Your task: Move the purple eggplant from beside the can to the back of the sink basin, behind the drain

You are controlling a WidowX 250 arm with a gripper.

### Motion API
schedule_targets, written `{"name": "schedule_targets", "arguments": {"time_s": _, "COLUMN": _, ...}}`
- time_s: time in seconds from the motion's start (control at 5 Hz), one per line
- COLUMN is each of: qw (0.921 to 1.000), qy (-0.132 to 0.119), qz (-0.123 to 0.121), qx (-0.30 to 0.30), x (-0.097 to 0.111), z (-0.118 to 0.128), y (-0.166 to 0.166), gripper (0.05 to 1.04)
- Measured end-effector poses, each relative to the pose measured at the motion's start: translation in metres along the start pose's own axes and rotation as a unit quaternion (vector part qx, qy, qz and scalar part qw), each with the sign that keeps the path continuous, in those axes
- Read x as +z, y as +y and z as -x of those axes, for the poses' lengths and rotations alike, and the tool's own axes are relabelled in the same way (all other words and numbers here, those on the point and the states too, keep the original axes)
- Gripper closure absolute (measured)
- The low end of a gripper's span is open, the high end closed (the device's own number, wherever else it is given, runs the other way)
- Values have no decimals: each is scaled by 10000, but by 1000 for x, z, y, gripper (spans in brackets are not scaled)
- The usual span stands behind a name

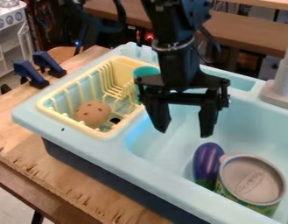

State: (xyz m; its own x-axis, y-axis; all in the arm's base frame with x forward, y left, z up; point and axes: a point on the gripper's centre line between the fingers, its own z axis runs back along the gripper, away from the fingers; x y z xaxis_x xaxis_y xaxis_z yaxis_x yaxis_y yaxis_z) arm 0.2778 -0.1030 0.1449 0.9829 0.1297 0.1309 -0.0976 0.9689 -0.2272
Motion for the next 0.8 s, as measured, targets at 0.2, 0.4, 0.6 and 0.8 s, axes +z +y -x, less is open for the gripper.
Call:
{"name": "schedule_targets", "arguments": {"time_s": 0.2, "qw": 9992, "qy": -76, "qz": 354, "qx": 155, "x": -9, "z": -12, "y": -1, "gripper": 81}}
{"name": "schedule_targets", "arguments": {"time_s": 0.4, "qw": 9982, "qy": -74, "qz": 456, "qx": 374, "x": -16, "z": -15, "y": 0, "gripper": 81}}
{"name": "schedule_targets", "arguments": {"time_s": 0.6, "qw": 9963, "qy": -70, "qz": 630, "qx": 588, "x": -22, "z": -14, "y": 2, "gripper": 81}}
{"name": "schedule_targets", "arguments": {"time_s": 0.8, "qw": 9951, "qy": 58, "qz": 792, "qx": 592, "x": -33, "z": -12, "y": -9, "gripper": 81}}
